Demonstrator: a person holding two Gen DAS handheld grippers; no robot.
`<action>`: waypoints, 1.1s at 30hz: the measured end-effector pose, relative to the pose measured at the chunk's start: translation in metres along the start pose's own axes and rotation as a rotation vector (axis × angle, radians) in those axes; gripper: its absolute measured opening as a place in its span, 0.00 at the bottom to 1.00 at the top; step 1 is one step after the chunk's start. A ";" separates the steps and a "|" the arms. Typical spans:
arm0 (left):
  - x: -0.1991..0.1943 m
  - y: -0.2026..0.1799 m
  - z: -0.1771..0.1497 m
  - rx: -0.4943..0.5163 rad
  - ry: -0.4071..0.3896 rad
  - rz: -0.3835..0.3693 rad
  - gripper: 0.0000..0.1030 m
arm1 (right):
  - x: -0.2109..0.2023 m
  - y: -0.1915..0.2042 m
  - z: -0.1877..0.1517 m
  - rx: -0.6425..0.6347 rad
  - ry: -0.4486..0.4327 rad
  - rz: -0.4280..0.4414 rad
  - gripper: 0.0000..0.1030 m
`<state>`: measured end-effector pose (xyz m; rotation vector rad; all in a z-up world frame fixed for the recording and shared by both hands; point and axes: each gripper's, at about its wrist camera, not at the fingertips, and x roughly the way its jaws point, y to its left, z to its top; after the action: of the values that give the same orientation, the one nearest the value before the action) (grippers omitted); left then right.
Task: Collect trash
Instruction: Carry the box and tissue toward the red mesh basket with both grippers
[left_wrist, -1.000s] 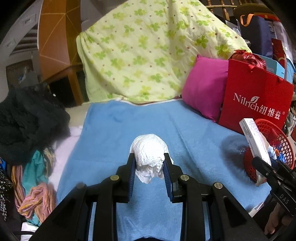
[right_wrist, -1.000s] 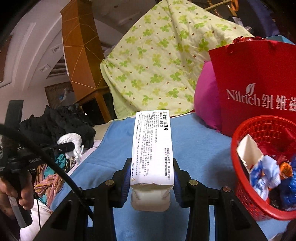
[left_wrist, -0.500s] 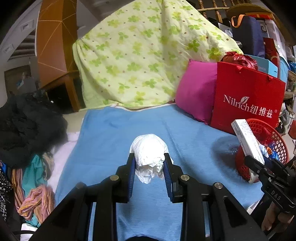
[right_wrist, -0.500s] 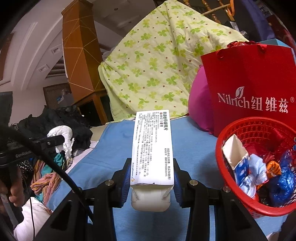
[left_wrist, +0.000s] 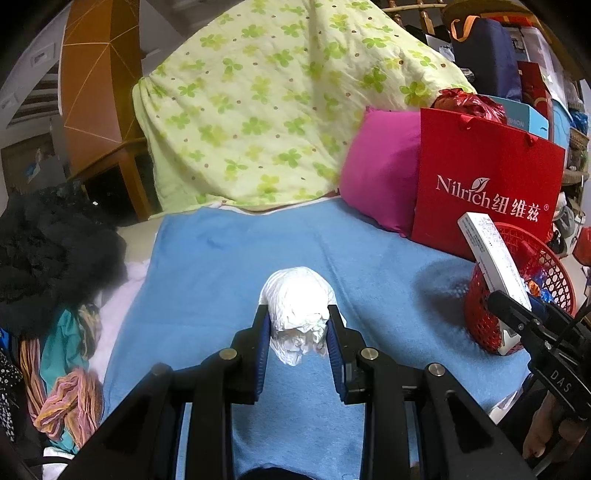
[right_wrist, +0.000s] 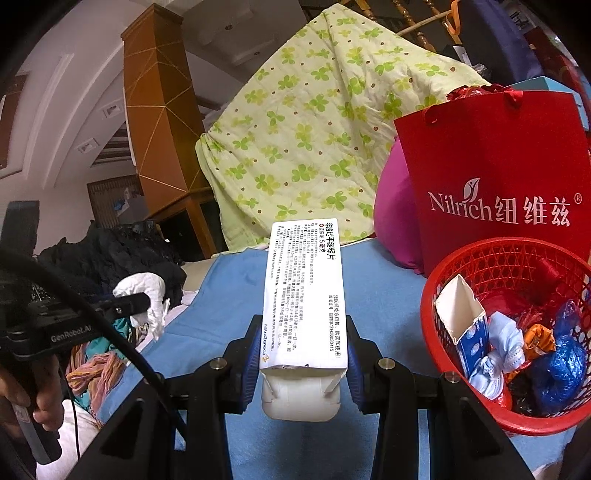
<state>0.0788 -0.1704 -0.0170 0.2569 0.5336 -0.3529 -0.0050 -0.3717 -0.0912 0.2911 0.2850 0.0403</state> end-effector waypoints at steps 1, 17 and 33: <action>0.000 -0.001 0.000 0.002 0.000 -0.001 0.30 | 0.000 -0.001 0.000 0.003 -0.001 0.001 0.41; 0.004 -0.013 0.001 0.039 0.010 -0.020 0.30 | -0.008 -0.004 0.000 0.021 -0.021 0.002 0.41; 0.007 -0.027 -0.001 0.060 0.019 -0.035 0.30 | -0.016 -0.008 0.002 0.040 -0.050 0.005 0.41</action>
<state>0.0731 -0.1968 -0.0250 0.3095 0.5474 -0.4007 -0.0199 -0.3813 -0.0876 0.3320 0.2358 0.0323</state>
